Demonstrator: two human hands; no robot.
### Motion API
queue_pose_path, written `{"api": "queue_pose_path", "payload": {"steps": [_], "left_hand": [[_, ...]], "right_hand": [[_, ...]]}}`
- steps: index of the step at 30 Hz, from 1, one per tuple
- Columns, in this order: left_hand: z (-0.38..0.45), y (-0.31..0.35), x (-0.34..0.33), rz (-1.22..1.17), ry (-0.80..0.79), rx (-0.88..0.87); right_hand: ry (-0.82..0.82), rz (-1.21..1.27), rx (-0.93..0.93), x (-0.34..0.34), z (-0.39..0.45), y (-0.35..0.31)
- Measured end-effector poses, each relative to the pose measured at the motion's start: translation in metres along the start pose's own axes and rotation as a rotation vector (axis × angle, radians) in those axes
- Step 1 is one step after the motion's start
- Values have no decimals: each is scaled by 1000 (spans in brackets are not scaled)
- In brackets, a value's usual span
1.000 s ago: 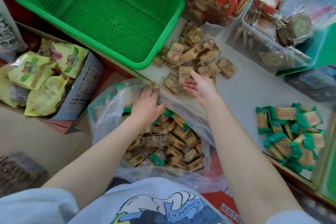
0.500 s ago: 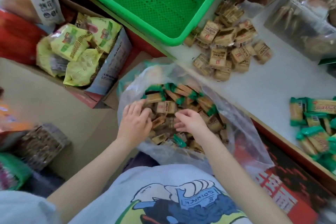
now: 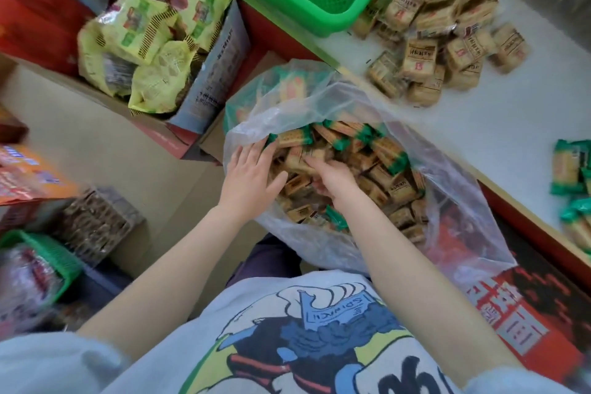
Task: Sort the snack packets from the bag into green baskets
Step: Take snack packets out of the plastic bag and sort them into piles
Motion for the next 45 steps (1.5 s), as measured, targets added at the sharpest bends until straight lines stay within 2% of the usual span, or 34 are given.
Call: {"api": "queue_pose_path", "payload": {"steps": [3, 5, 9, 12, 17, 19, 20, 22, 24, 27, 32, 35, 38, 39, 41, 43, 45], "left_hand": [[-1, 16, 17, -69, 84, -19], [-1, 35, 29, -271, 134, -26], [11, 90, 33, -905, -37, 134], [31, 131, 41, -1065, -127, 158], [61, 200, 46, -1003, -293, -54], [77, 219, 38, -888, -256, -110], [86, 224, 33, -769, -213, -134], [99, 226, 18, -349, -172, -225], [103, 217, -2, 18, -253, -296], [106, 203, -19, 218, -320, -353], [110, 198, -27, 259, -284, -395], [111, 193, -31, 258, -276, -409], [114, 188, -34, 265, -278, -423], [114, 187, -35, 266, -279, -429], [115, 189, -33, 248, -277, -436], [112, 193, -26, 202, -238, -460], [100, 192, -16, 140, -132, -503]], "right_hand": [[-107, -77, 20, 17, -35, -1], [-153, -35, 74, 33, -60, -8], [-203, 50, 228, 73, -100, -34], [-194, 7, 297, 104, -120, -52], [-43, 64, 330, 162, -130, -66], [63, 134, 349, 186, -123, -68], [150, 200, 340, 199, -116, -68], [347, 323, 288, 227, -98, -63], [461, 362, 222, 246, -77, -57], [433, 396, 164, 249, -40, -62], [355, 302, 205, 231, -4, -85], [416, 64, 220, 231, -25, -87], [507, -10, 330, 228, -73, -82], [482, 8, 370, 221, -91, -79], [329, 54, 365, 197, -112, -65], [174, -17, 273, 171, -114, -43], [132, -148, 172, 154, -99, -14]]}}
Point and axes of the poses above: each hand's wrist, its own z-axis towards the middle knuckle, its own x-axis out of the back of the hand, y = z × x, the point moved 5 cm from there along z, towards the middle knuckle, and after that the axes turned 1 degree about -z, right-handed, at the moved point
